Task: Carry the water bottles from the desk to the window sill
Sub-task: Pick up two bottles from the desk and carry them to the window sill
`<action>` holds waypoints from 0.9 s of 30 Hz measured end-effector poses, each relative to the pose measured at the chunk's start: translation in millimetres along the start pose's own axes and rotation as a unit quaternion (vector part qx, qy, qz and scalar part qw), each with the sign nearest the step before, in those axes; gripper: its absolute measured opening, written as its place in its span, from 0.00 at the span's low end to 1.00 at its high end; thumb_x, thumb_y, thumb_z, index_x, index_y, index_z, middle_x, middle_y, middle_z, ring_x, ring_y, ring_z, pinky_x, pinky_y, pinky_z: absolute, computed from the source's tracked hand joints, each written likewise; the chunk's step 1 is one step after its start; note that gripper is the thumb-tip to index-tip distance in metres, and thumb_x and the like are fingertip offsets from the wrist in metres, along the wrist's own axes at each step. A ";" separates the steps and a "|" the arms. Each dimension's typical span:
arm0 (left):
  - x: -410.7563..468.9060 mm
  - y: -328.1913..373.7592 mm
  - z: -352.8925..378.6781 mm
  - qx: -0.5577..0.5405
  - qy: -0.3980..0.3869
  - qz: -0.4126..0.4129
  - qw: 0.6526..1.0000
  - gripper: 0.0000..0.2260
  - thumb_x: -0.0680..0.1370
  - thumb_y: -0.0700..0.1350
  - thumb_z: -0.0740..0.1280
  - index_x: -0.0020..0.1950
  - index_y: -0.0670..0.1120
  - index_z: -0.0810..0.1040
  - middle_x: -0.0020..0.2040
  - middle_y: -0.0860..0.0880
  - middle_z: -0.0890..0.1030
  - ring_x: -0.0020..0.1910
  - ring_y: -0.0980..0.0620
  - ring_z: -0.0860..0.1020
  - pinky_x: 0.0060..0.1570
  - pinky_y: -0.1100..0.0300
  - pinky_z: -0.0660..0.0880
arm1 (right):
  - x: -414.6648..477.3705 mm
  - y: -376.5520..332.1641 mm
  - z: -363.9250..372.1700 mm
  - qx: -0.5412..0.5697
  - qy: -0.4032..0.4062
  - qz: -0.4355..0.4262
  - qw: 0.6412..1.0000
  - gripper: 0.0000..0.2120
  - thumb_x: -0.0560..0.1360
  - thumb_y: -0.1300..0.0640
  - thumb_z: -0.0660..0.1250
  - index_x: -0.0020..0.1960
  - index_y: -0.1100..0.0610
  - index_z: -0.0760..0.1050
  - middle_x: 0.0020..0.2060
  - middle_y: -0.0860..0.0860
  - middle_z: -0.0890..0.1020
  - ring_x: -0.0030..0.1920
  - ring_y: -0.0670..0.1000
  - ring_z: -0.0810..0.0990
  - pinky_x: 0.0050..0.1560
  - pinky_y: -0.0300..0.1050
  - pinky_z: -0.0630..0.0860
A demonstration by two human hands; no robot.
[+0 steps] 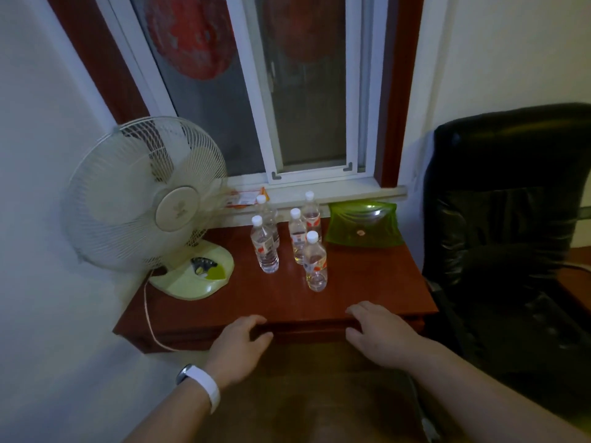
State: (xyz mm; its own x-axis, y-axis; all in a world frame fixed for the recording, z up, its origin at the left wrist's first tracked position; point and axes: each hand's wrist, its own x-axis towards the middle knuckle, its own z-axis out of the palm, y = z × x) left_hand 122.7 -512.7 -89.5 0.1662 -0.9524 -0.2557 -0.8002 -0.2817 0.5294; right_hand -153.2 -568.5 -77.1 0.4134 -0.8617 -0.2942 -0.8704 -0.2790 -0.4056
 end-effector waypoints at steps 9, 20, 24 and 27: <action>73.4 32.5 0.1 -0.121 0.016 -0.042 0.992 0.14 0.80 0.52 0.66 0.65 0.53 0.76 0.60 0.55 0.77 0.59 0.54 0.76 0.55 0.62 0.71 | 85.2 19.9 -43.7 0.111 0.036 -0.001 0.993 0.22 0.79 0.46 0.61 0.71 0.50 0.68 0.67 0.49 0.72 0.65 0.51 0.73 0.65 0.47 0.71; 166.7 28.3 38.7 -0.345 -0.004 -0.156 0.925 0.05 0.80 0.46 0.65 0.52 0.51 0.81 0.52 0.48 0.83 0.49 0.50 0.80 0.44 0.57 0.71 | 171.0 20.0 -4.3 0.293 0.021 0.114 0.949 0.18 0.78 0.48 0.66 0.66 0.51 0.69 0.55 0.46 0.76 0.50 0.46 0.78 0.52 0.43 0.75; 201.2 16.8 39.0 -0.391 -0.028 -0.193 0.900 0.07 0.80 0.45 0.63 0.55 0.49 0.80 0.54 0.49 0.82 0.53 0.50 0.79 0.43 0.57 0.71 | 199.4 11.9 10.1 0.361 0.071 0.153 0.917 0.20 0.74 0.50 0.73 0.62 0.54 0.70 0.42 0.43 0.77 0.37 0.42 0.78 0.33 0.34 0.73; 229.7 0.4 33.8 -0.419 -0.040 -0.222 0.879 0.08 0.81 0.46 0.63 0.57 0.47 0.79 0.55 0.48 0.83 0.51 0.50 0.79 0.43 0.56 0.71 | 219.2 4.2 22.1 0.390 0.102 0.151 0.903 0.22 0.72 0.51 0.76 0.59 0.54 0.68 0.44 0.44 0.78 0.37 0.41 0.78 0.30 0.29 0.73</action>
State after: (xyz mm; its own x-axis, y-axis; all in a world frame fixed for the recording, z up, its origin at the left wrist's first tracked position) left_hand 141.1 -727.5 -175.4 0.2874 -0.7245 -0.6265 0.0446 -0.6433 0.7643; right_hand -60.3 -749.3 -162.4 0.0610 -0.9312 -0.3593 -0.4499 0.2957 -0.8427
